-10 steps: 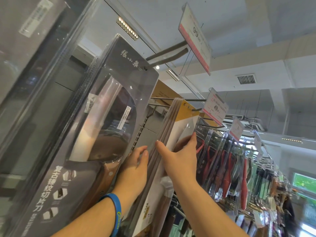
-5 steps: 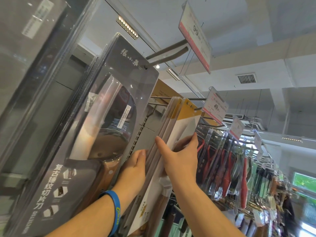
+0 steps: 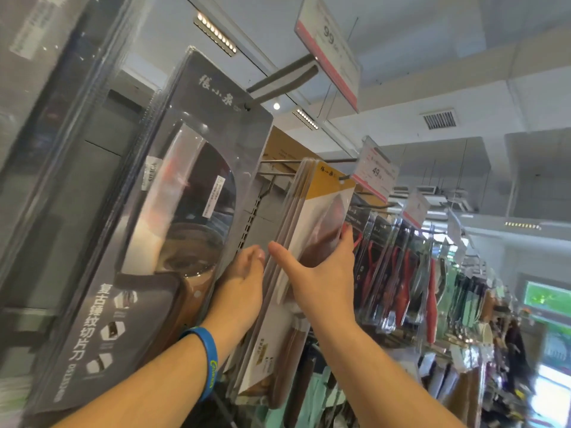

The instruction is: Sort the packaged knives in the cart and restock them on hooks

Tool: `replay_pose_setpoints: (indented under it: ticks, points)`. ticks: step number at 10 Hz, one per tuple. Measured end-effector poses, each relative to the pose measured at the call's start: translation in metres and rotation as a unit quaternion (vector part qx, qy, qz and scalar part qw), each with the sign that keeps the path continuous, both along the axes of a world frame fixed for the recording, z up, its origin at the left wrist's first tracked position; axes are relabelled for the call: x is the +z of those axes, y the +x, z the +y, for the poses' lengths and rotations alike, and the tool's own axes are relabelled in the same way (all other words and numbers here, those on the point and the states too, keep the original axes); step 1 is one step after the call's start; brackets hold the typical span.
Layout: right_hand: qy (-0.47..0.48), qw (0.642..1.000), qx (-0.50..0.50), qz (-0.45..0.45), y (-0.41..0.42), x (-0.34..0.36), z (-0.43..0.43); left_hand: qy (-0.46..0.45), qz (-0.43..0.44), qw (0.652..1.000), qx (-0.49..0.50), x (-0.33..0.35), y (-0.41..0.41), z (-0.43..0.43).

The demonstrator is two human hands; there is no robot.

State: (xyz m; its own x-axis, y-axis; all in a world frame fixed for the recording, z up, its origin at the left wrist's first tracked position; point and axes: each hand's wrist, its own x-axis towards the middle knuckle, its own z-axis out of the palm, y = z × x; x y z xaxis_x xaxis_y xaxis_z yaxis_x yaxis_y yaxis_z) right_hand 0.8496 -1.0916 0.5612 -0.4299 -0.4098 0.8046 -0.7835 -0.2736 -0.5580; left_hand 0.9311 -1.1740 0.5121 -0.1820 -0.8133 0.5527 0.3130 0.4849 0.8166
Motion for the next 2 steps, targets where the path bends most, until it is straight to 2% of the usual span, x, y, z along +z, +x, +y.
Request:
replay_pose_setpoints:
  ticks: [1, 2]
  points:
    - [-0.019, 1.0, -0.015, -0.005, -0.0019, -0.0069, 0.0067, -0.03, -0.013, 0.999, 0.025, 0.004, 0.0022, 0.0041]
    - [-0.03, 0.999, -0.038, 0.0, -0.0043, -0.0138, 0.014, -0.051, -0.068, 0.996, 0.04, 0.0055, 0.0043, 0.0093]
